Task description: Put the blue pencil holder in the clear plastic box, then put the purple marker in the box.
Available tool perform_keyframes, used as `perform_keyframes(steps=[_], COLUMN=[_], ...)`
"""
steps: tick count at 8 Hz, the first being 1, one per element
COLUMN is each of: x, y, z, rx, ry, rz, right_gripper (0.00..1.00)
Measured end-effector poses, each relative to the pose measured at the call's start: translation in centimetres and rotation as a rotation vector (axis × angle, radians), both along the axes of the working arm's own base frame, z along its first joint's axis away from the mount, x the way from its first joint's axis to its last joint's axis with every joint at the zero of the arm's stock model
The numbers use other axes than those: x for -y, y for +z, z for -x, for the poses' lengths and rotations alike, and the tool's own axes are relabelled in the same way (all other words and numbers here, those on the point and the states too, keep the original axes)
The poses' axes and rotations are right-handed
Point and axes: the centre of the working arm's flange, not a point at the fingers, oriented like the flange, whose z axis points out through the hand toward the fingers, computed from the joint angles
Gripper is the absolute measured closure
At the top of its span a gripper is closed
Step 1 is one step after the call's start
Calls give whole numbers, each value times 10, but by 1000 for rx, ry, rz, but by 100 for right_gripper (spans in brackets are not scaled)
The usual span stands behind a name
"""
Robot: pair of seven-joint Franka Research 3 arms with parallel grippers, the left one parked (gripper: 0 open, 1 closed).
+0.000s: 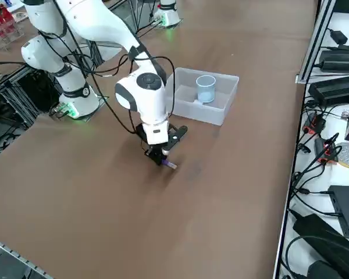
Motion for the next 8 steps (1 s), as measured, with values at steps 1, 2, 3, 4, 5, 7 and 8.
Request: perform_keyframes(steps=[1,2,3,4,5,7,8], x=[0,-1,-2,-4,-7,-30,-51], y=[0,1,3,9,25,89,127], z=[0,0,-1,-4,-9,-28,-37], rx=[0,1,4,9,15,1,-18], ry=[0,3,11,21,30,67,84], rz=[0,0,-1,-2,-6,-30,-42], right_gripper=[84,85,85,85,85,85,85])
